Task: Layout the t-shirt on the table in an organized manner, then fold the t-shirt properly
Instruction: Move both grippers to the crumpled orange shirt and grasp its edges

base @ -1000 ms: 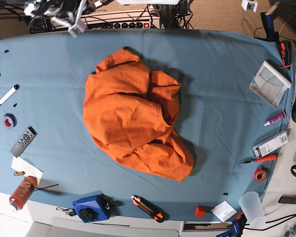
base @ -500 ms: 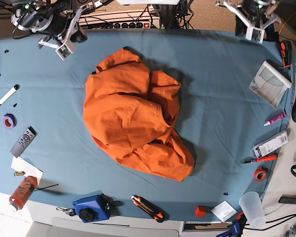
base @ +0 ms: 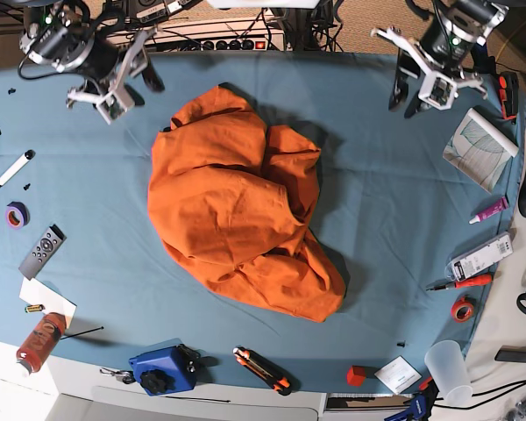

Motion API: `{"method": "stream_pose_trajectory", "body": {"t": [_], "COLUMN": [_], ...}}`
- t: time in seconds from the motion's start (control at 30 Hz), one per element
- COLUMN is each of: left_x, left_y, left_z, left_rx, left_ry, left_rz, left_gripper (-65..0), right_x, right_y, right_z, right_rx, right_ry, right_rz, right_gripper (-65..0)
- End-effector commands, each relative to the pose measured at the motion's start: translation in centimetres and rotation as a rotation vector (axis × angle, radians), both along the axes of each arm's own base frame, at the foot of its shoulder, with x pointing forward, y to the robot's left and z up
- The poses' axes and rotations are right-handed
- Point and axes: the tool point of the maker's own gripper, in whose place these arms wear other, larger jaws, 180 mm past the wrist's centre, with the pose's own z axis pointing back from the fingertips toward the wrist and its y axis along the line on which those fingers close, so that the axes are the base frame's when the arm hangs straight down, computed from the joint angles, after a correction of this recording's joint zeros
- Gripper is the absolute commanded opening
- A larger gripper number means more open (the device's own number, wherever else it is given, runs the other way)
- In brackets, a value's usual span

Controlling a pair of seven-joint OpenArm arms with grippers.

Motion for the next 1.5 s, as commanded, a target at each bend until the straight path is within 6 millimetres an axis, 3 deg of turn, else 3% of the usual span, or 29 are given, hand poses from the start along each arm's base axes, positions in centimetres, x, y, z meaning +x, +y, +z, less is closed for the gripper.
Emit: {"method": "stream_pose_trajectory", "body": {"t": [0.0,0.07,0.23,0.47,0.87,0.93,1.03,1.17,1.27,1.37,1.47], "left_x": [0.4,0.8,1.0,1.0,2.2,2.2,2.2,2.2,2.2,2.2,2.2], "left_y": [-0.1,-0.1,-0.1,-0.1,-0.1,-0.1,-0.1,-0.1,-0.1,-0.1,-0.1], "left_z": [1.0,1.2,1.3,1.3,2.2,2.2,2.2,2.2,2.2,2.2,2.2], "left_rx": [-0.01,-0.009,-0.009,-0.009,-0.013,-0.013,-0.013,-0.013,-0.013,-0.013,-0.013], "left_ry": [-0.037,-0.052,-0.059,-0.059,-0.104,-0.104,-0.104,-0.104,-0.104,-0.104,-0.104], "left_rz": [-0.004,-0.001,-0.003,-0.003,-0.002,-0.002,-0.002,-0.003,-0.003,-0.003,-0.003], "left_gripper": [-49.4,-47.7,-34.6,-34.3,-34.3,-34.3,-34.3,-34.3,-34.3,-34.3,-34.3], "right_x": [0.4,1.1,1.4,1.0,-1.8,-2.0,-1.9,0.2,2.7,5.7,8.5], "right_y": [-0.2,-0.4,1.2,4.1,8.3,8.6,8.5,8.4,8.6,8.6,7.7], "right_z": [0.2,-0.5,-3.4,-7.0,-9.7,-9.7,-9.8,-9.0,-7.3,-3.7,1.3], "right_rx": [0.008,0.036,0.081,-0.017,-0.164,-0.158,-0.161,-0.176,-0.18,-0.161,-0.135], "right_ry": [-0.012,-0.003,0.062,0.126,0.119,0.122,0.122,0.067,-0.004,-0.125,-0.28], "right_rz": [-0.006,-0.024,0.057,0.17,0.319,0.316,0.311,0.307,0.294,0.252,0.184], "right_gripper": [-40.9,-40.9,-40.9,-40.9,-41.0,-45.5,-63.5,-65.0,-65.0,-65.0,-65.0]}}
